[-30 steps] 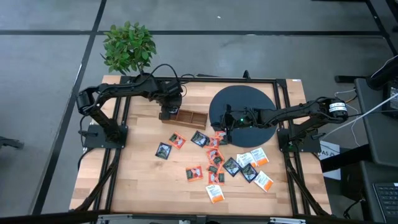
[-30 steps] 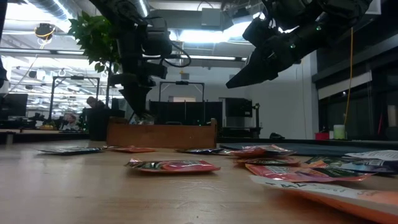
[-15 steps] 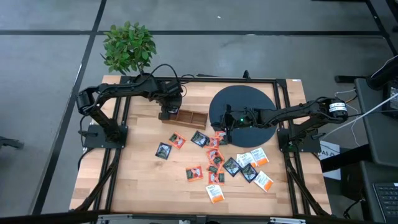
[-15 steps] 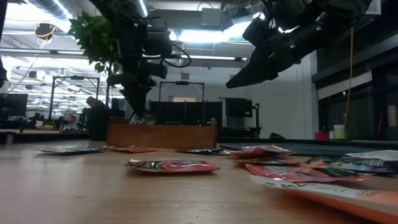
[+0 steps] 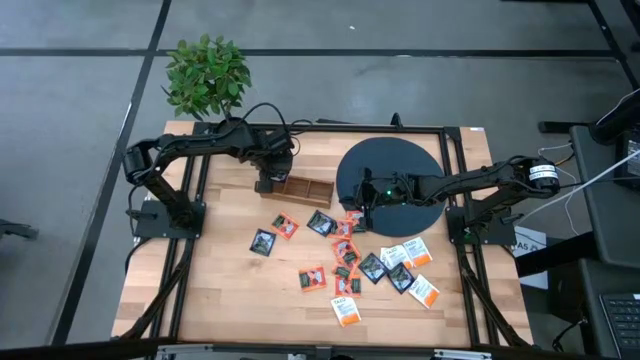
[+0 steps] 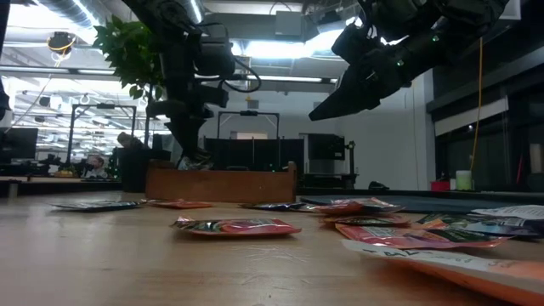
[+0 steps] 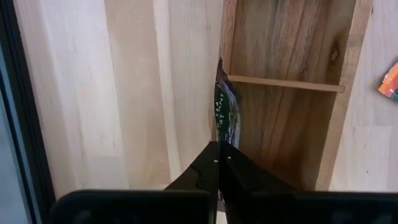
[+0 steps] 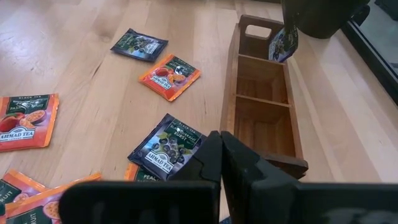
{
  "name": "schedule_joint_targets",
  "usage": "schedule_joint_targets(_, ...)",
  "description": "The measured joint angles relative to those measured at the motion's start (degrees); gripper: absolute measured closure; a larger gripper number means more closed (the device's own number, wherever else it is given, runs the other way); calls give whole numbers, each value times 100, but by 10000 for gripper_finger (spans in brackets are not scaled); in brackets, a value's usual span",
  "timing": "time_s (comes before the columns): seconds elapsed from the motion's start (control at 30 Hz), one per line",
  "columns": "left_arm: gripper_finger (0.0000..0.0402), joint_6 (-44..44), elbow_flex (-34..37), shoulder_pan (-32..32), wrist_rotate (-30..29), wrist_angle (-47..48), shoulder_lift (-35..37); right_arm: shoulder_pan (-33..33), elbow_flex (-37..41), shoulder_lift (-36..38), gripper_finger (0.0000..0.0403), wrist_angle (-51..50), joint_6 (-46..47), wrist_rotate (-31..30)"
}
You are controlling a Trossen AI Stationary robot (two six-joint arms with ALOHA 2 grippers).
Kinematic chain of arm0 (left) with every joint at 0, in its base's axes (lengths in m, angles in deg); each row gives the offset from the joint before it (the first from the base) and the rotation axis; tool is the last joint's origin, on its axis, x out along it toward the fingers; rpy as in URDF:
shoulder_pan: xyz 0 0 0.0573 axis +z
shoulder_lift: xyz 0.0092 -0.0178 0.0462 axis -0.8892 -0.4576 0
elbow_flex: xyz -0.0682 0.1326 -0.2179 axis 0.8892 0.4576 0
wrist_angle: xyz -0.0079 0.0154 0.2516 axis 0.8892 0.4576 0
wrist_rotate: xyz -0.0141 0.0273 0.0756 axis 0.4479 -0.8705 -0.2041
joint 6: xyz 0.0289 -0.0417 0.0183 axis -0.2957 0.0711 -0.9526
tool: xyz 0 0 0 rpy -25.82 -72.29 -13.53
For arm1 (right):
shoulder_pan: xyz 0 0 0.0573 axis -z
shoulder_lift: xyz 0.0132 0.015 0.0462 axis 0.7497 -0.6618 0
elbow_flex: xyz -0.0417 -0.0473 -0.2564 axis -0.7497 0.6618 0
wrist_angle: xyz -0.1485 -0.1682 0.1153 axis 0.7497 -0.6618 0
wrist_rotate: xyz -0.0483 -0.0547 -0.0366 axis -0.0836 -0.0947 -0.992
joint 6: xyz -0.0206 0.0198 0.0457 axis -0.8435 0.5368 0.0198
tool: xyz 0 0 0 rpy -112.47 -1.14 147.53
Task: Pick & Place Tea
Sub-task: Put the dark blue tea bag into the left section of the wooden organizer
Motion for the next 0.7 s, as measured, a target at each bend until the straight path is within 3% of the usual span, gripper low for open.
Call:
schedule_joint_targets(0.3, 399, 161, 0, 0, 29, 78, 515, 0, 0, -2, 394, -5, 0, 0)
schedule_joint_targets(0.7, 399, 428, 283, 0, 143, -209, 554, 2, 0, -2, 394, -9, 2, -1)
